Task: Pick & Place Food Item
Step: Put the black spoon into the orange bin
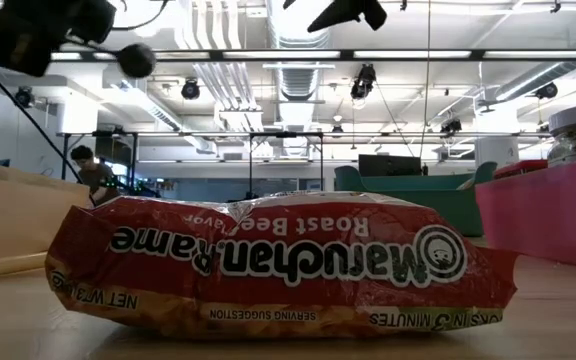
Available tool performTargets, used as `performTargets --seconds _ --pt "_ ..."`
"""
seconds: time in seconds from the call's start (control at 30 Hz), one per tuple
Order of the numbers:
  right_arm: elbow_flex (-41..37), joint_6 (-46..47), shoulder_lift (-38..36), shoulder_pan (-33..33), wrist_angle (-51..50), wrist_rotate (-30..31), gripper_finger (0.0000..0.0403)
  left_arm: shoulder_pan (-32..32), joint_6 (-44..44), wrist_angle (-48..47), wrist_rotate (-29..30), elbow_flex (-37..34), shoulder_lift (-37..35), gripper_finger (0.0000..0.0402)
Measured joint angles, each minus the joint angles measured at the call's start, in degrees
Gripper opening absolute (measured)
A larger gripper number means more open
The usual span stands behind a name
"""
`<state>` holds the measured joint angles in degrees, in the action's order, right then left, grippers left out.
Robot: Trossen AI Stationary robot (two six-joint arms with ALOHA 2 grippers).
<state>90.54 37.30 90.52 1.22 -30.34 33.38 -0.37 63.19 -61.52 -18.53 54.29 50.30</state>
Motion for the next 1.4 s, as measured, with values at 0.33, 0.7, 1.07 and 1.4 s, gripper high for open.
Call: performTargets --seconds 0.33,0.7,1.07,1.4 --pt "0.0 -0.3 0.0 0.0 -3.4 0.1 0.0255 -15.1 16.9 3.9 1.2 -8.3 -0.1 0.0008" --pt "-0.1 -0.4 0.0 0.0 -5.6 -0.1 0.0255 -28.1 31.5 4.8 2.8 -11.0 0.2 0.0008" --pt "-0.6 -0.6 0.0 0.1 -6.0 -0.6 0.0255 -35.3 46.0 10.1 10.6 -17.5 0.2 0.0007" --pt "-0.7 -3.8 0.1 0.5 -6.8 -0.8 0.0255 -36.1 51.3 17.8 11.7 -25.1 0.2 0.0006"
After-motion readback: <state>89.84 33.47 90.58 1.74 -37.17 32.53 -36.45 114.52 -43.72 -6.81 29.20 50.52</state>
